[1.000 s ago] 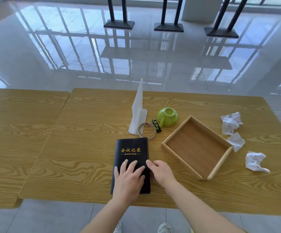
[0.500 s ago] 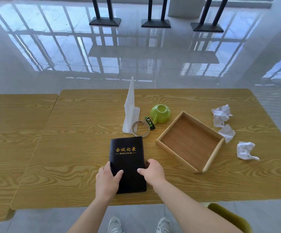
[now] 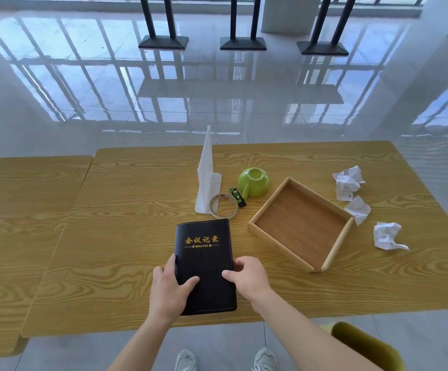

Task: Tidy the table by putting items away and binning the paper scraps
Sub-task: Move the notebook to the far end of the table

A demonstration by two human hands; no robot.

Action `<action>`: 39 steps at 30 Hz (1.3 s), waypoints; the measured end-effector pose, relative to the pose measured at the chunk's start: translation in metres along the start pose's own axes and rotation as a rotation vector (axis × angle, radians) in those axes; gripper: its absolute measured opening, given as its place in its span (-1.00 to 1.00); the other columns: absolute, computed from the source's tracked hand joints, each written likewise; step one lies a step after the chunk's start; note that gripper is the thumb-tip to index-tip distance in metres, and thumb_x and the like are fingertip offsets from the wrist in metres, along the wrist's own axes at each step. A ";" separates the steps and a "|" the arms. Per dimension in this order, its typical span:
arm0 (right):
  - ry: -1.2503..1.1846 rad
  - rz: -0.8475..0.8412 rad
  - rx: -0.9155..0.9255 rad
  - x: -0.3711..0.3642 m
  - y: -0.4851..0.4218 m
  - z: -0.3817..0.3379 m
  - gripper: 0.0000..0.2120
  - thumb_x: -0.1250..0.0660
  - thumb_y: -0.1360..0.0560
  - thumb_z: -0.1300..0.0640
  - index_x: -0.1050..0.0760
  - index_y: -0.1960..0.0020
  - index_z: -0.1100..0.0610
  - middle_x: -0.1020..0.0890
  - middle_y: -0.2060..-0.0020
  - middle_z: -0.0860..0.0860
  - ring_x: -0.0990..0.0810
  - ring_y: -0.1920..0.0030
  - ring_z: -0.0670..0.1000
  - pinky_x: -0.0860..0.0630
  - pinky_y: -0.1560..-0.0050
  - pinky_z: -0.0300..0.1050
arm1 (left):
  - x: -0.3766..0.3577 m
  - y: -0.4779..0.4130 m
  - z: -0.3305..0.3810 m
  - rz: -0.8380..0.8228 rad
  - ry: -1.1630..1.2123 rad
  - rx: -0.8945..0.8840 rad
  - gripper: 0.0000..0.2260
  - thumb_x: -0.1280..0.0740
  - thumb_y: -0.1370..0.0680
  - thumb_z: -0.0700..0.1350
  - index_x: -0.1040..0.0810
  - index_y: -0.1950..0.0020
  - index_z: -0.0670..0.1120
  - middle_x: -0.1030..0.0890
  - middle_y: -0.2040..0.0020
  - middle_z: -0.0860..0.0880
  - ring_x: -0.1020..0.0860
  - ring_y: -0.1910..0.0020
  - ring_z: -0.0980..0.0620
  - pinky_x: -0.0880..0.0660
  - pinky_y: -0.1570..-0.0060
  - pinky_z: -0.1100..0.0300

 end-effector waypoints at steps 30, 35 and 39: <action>-0.164 0.330 0.019 0.224 0.024 0.052 -0.91 -0.47 -0.47 0.08 -0.61 0.03 0.01 -0.68 0.13 -0.09 -0.64 0.08 -0.10 -0.60 0.07 -0.17 | -0.122 0.011 0.214 -0.163 -0.081 -0.339 -0.29 -0.44 -0.49 0.08 -0.19 -0.55 -0.01 -0.38 -0.19 -0.10 -0.41 -0.25 -0.10 -0.40 -0.26 0.05; -0.275 0.431 -0.022 0.248 0.026 0.058 -0.93 -0.47 -0.48 0.12 -0.63 0.05 0.01 -0.69 0.14 -0.08 -0.66 0.09 -0.09 -0.65 0.06 -0.11 | -0.142 -0.003 0.252 -0.223 -0.089 -0.471 -0.31 -0.45 -0.48 0.07 -0.23 -0.53 -0.01 -0.33 -0.05 -0.01 -0.37 -0.10 0.01 -0.31 -0.12 0.19; -0.340 0.524 -0.066 0.271 0.031 0.068 -0.93 -0.47 -0.47 0.15 -0.63 0.05 0.03 -0.70 0.14 -0.06 -0.67 0.09 -0.08 -0.66 0.00 -0.02 | -0.164 -0.007 0.285 -0.300 -0.108 -0.573 -0.36 -0.45 -0.47 0.08 -0.28 -0.48 0.02 -0.36 -0.03 -0.02 -0.40 -0.10 -0.01 -0.36 -0.08 0.18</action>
Point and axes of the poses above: each hand's wrist, its own y-axis away from the middle knuckle, its own x-axis out of the back of the hand, z = x × y, the point moved 7 cm from there along -y, towards the middle knuckle
